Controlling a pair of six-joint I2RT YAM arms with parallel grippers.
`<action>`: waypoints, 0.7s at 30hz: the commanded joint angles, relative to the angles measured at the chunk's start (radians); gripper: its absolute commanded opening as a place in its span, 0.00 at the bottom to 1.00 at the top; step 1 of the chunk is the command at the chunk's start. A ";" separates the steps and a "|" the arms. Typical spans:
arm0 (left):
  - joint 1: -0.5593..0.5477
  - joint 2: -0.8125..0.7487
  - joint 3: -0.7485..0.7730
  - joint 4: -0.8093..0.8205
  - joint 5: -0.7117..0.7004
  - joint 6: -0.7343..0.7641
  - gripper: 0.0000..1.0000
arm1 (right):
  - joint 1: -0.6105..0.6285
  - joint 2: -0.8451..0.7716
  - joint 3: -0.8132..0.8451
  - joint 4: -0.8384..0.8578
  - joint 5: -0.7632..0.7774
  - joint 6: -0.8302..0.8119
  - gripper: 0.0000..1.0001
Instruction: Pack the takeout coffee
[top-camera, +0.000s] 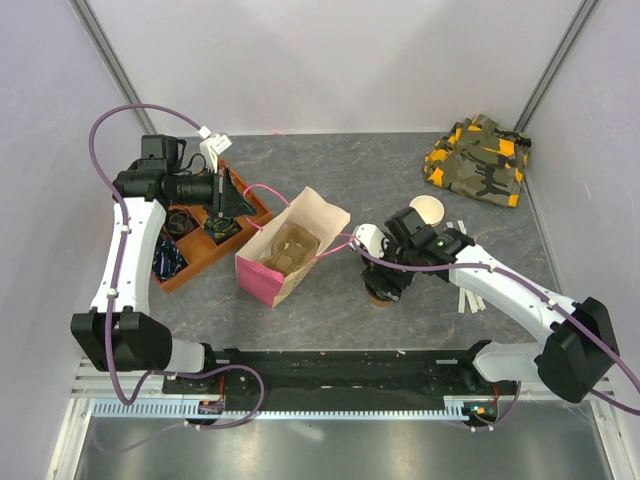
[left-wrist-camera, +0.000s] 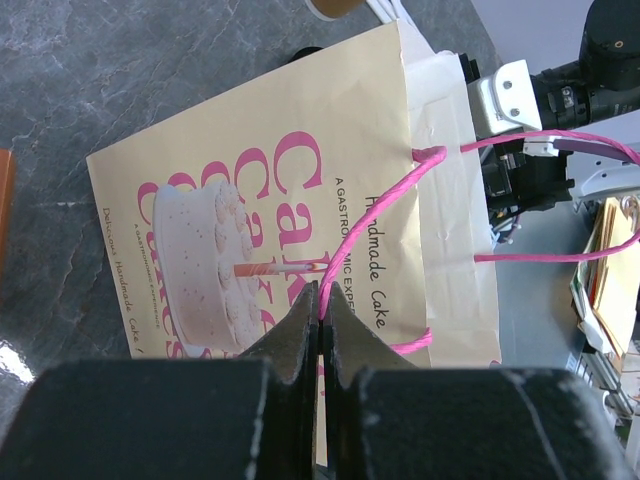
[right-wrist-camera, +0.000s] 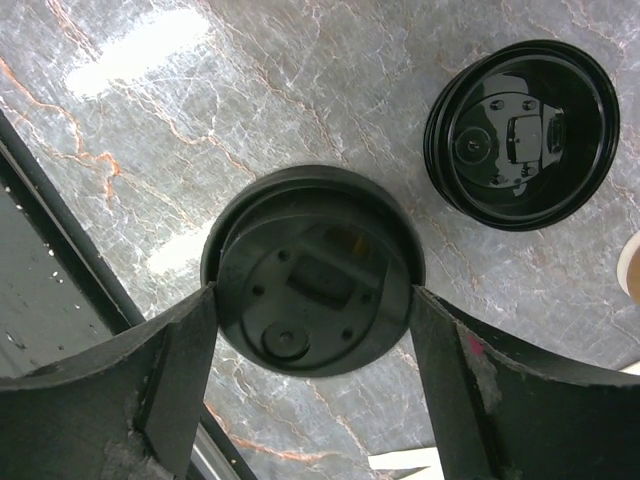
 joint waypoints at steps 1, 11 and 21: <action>0.002 -0.003 -0.005 0.013 0.029 0.009 0.02 | 0.004 -0.031 0.015 -0.022 0.009 0.005 0.76; 0.002 -0.006 -0.015 0.015 0.038 0.011 0.02 | 0.004 -0.025 0.004 -0.007 0.042 0.019 0.82; 0.002 -0.014 -0.021 0.018 0.034 0.006 0.02 | 0.004 -0.007 -0.028 0.036 0.057 0.036 0.79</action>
